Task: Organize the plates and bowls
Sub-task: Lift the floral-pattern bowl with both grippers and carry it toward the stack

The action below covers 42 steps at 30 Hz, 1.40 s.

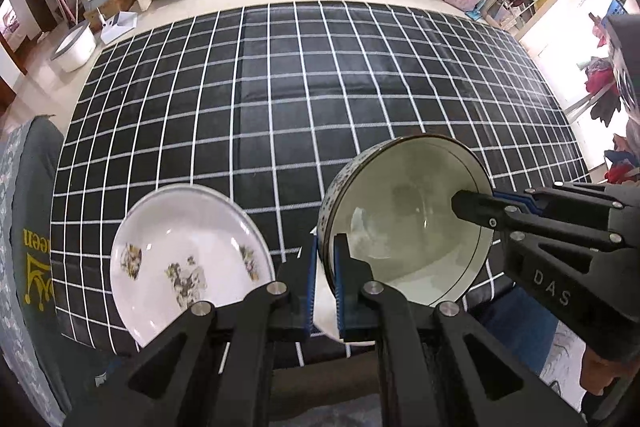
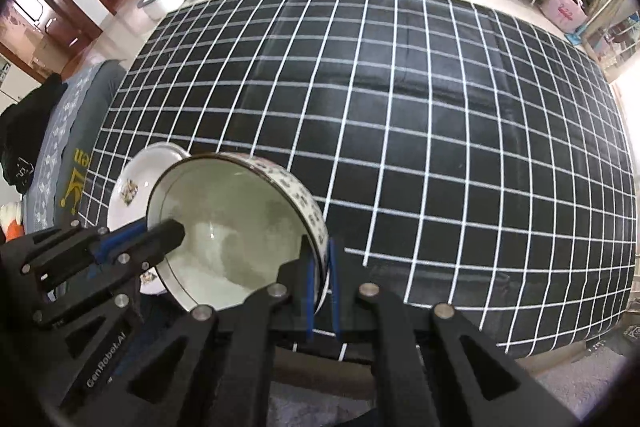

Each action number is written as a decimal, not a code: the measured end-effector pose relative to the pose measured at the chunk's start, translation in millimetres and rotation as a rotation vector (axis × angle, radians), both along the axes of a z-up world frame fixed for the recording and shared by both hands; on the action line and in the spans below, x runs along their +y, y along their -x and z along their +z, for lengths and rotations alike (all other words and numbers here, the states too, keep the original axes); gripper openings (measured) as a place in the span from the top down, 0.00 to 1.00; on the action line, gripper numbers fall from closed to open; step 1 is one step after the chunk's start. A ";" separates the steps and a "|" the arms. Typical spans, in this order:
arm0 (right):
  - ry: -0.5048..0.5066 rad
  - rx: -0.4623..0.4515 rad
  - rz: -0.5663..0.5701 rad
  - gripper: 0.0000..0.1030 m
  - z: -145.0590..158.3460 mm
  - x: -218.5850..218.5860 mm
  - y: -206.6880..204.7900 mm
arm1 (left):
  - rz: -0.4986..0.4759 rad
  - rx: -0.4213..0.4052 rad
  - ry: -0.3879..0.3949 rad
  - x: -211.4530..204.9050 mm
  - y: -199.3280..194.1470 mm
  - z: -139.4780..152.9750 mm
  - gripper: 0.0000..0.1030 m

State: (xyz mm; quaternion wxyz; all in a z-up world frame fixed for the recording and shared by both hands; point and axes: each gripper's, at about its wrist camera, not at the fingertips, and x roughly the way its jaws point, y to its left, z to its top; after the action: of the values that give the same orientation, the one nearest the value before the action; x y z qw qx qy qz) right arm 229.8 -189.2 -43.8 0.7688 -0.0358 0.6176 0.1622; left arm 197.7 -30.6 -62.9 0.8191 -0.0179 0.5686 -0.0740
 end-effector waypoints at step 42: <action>0.063 0.050 0.013 0.68 -19.1 9.1 14.4 | -0.030 0.050 0.044 9.7 8.3 -30.3 0.77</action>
State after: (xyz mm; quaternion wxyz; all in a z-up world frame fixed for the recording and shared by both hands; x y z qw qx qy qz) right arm 215.3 -180.0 -62.9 0.7505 -0.0600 0.6411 0.1486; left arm 189.4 -20.9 -93.2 0.8029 -0.0289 0.5872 -0.0984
